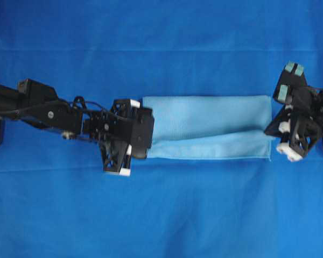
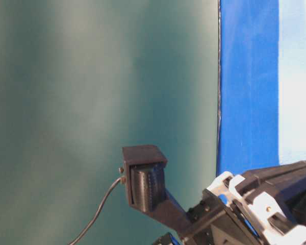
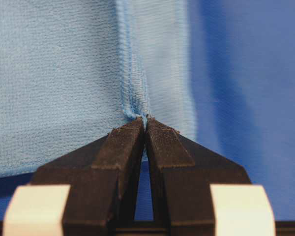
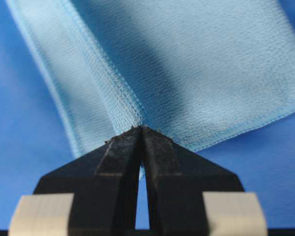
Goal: Fold the light blue towel.
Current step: 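Pull both held corners toward the near edge, folding the towel in half, then release the corners and raise both grippers back toward the far edge, then grasp the folded towel's far corners with both grippers, then lift the right end with the right gripper and fold it over toward the left gripper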
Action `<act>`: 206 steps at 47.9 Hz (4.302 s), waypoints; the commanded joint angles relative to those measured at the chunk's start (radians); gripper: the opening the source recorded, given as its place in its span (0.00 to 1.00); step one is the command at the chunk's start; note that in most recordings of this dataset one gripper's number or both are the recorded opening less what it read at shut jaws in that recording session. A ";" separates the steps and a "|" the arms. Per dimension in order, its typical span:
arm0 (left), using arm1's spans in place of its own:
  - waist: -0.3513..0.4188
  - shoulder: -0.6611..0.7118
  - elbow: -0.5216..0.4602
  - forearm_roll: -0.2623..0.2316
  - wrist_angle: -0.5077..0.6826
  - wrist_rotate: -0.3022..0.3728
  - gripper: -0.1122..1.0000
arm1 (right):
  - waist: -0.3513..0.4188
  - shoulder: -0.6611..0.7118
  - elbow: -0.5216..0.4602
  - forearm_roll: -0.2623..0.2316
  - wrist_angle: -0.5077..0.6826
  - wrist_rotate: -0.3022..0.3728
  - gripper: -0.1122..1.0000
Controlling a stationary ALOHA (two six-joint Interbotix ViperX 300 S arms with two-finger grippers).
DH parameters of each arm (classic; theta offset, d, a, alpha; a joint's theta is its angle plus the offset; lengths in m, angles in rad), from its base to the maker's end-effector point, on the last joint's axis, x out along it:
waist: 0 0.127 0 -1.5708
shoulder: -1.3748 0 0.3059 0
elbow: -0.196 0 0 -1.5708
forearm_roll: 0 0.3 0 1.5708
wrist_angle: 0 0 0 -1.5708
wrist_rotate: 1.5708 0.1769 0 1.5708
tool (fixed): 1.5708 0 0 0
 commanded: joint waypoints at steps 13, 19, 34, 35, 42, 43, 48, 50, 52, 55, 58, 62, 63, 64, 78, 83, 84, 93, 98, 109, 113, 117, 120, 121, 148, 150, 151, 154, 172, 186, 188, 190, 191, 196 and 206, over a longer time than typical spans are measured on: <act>-0.008 -0.026 -0.005 0.000 -0.002 0.000 0.12 | 0.034 0.006 -0.011 0.002 -0.072 0.006 0.12; -0.009 -0.025 -0.008 0.000 -0.002 0.002 0.12 | 0.035 0.028 -0.015 0.002 -0.074 0.006 0.12; -0.002 -0.032 -0.025 0.000 -0.008 0.003 0.17 | 0.035 0.066 -0.034 -0.002 -0.077 0.006 0.23; -0.002 -0.034 -0.025 0.000 -0.008 0.005 0.21 | 0.035 0.066 -0.034 -0.002 -0.077 0.006 0.29; 0.000 -0.075 -0.021 0.000 -0.003 0.046 0.59 | 0.035 0.052 -0.038 -0.006 -0.069 0.003 0.66; 0.000 -0.081 -0.020 0.000 -0.003 0.052 0.65 | 0.035 0.048 -0.038 -0.006 -0.067 0.002 0.69; 0.006 -0.104 -0.018 0.000 -0.005 0.078 0.84 | 0.035 0.017 -0.043 -0.029 -0.055 -0.002 0.66; 0.012 -0.106 -0.018 0.000 -0.006 0.084 0.82 | 0.034 0.002 -0.044 -0.051 -0.048 -0.002 0.65; 0.023 -0.106 -0.020 0.000 -0.008 0.087 0.79 | 0.025 -0.012 -0.046 -0.067 -0.044 0.000 0.65; 0.049 -0.101 -0.026 0.000 -0.009 0.092 0.78 | 0.000 -0.028 -0.044 -0.100 -0.044 0.000 0.65; 0.077 -0.100 -0.031 0.000 -0.011 0.095 0.77 | -0.049 -0.037 -0.038 -0.137 -0.044 0.000 0.65; 0.118 -0.097 -0.035 0.000 -0.015 0.097 0.77 | -0.124 -0.032 -0.040 -0.178 -0.044 0.000 0.65; 0.129 -0.095 -0.034 0.000 -0.018 0.097 0.77 | -0.149 -0.029 -0.041 -0.192 -0.044 0.000 0.65; 0.140 -0.095 -0.034 0.000 -0.020 0.097 0.77 | -0.164 -0.026 -0.043 -0.198 -0.044 -0.002 0.65; 0.218 -0.051 -0.035 0.000 -0.058 0.103 0.77 | -0.282 0.067 -0.051 -0.272 -0.057 -0.002 0.65; 0.236 -0.028 -0.034 0.000 -0.080 0.110 0.77 | -0.313 0.115 -0.051 -0.287 -0.081 -0.002 0.65; 0.239 -0.021 -0.034 0.000 -0.084 0.114 0.77 | -0.318 0.126 -0.051 -0.288 -0.087 -0.002 0.65; 0.272 0.041 -0.034 0.000 -0.114 0.117 0.77 | -0.354 0.206 -0.048 -0.305 -0.124 -0.002 0.65; 0.288 0.072 -0.035 0.000 -0.127 0.117 0.77 | -0.371 0.242 -0.046 -0.308 -0.143 -0.002 0.65; 0.295 0.083 -0.032 -0.002 -0.117 0.104 0.73 | -0.374 0.273 -0.048 -0.310 -0.161 -0.005 0.64; 0.293 0.083 -0.032 -0.002 -0.103 0.092 0.69 | -0.371 0.273 -0.048 -0.310 -0.160 -0.009 0.63; 0.285 0.084 -0.038 0.000 -0.078 0.094 0.56 | -0.362 0.273 -0.049 -0.308 -0.155 -0.011 0.56; 0.278 0.086 -0.043 0.000 -0.058 0.101 0.42 | -0.353 0.272 -0.049 -0.310 -0.155 -0.012 0.44; 0.276 0.086 -0.044 0.000 -0.052 0.103 0.35 | -0.348 0.273 -0.048 -0.310 -0.155 -0.011 0.39; 0.267 0.002 -0.066 0.000 0.037 0.049 0.12 | -0.331 0.209 -0.061 -0.307 -0.109 -0.003 0.11; 0.262 -0.025 -0.066 -0.002 0.055 0.049 0.12 | -0.331 0.179 -0.069 -0.307 -0.078 -0.003 0.11; 0.261 -0.041 -0.067 -0.002 0.066 0.049 0.12 | -0.331 0.161 -0.075 -0.307 -0.061 -0.003 0.11; 0.252 -0.095 -0.072 0.000 0.103 0.048 0.12 | -0.330 0.097 -0.094 -0.307 0.006 -0.005 0.11; 0.249 -0.281 -0.109 0.000 0.196 0.092 0.12 | -0.331 -0.259 -0.175 -0.311 0.245 -0.015 0.11; 0.273 -0.285 -0.150 -0.002 0.241 0.103 0.12 | -0.331 -0.333 -0.178 -0.313 0.273 -0.015 0.11; 0.272 -0.285 -0.152 0.000 0.242 0.100 0.12 | -0.331 -0.327 -0.178 -0.314 0.270 -0.015 0.11; 0.268 -0.285 -0.150 0.000 0.242 0.095 0.12 | -0.331 -0.319 -0.178 -0.316 0.268 -0.015 0.11; 0.268 -0.285 -0.150 0.000 0.242 0.091 0.12 | -0.331 -0.316 -0.178 -0.319 0.270 -0.015 0.11; 0.258 -0.287 -0.147 0.000 0.244 0.054 0.12 | -0.336 -0.290 -0.183 -0.353 0.252 -0.008 0.11; 0.166 -0.272 -0.164 0.000 0.241 0.035 0.12 | -0.377 -0.227 -0.224 -0.436 0.193 -0.006 0.11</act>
